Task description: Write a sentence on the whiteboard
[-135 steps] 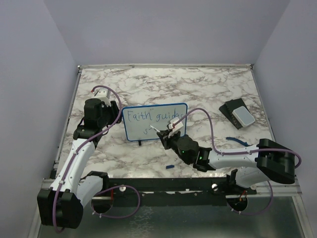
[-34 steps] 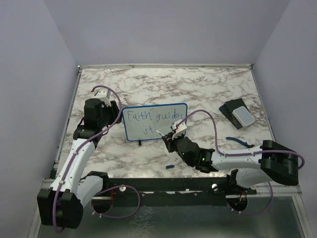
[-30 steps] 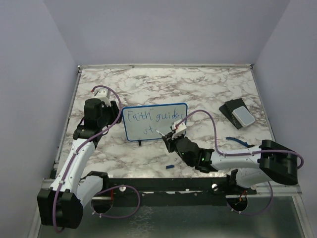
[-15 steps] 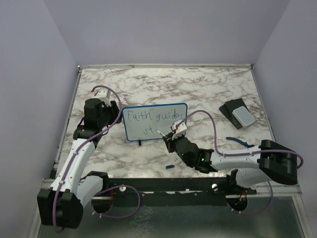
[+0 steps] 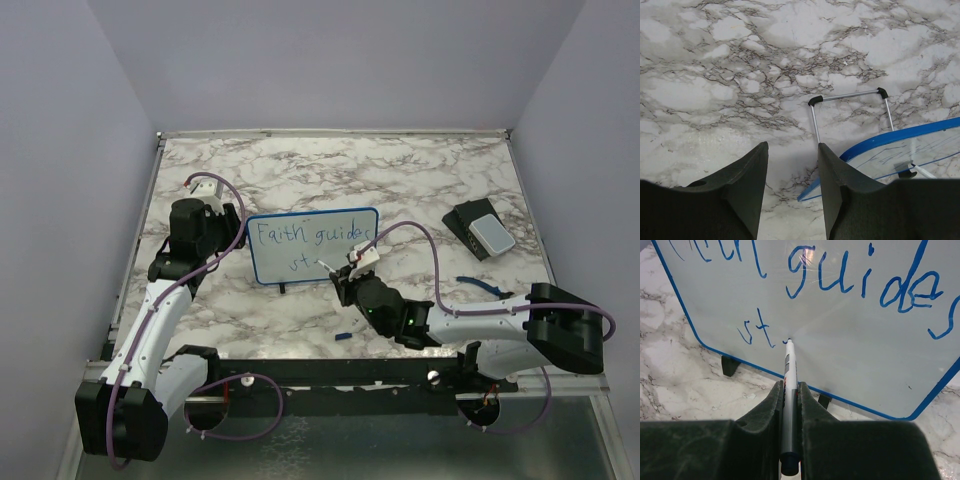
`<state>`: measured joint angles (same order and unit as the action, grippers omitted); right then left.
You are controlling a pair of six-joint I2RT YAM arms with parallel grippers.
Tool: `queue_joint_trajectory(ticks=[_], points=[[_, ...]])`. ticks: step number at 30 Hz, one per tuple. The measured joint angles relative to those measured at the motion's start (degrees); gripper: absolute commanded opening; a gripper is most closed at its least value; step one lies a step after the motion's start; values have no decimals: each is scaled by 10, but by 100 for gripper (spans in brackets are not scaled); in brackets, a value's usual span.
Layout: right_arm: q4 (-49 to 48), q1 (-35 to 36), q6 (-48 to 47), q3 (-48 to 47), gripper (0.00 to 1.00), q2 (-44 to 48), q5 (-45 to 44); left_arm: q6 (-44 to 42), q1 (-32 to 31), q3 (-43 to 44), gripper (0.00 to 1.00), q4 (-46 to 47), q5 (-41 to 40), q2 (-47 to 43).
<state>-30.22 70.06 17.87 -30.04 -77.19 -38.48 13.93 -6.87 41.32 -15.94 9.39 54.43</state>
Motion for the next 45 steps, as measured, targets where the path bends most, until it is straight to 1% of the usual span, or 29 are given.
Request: queue_joint_trajectory(ticks=[12, 23, 45], points=[[-10, 0, -17, -14, 1, -8, 1, 0, 0, 0, 46, 0, 0, 0], [-18, 0, -13, -20, 1, -27, 20, 0, 0, 0, 46, 0, 0, 0], [30, 0, 42, -19, 1, -28, 23, 0, 0, 0, 46, 0, 0, 0]])
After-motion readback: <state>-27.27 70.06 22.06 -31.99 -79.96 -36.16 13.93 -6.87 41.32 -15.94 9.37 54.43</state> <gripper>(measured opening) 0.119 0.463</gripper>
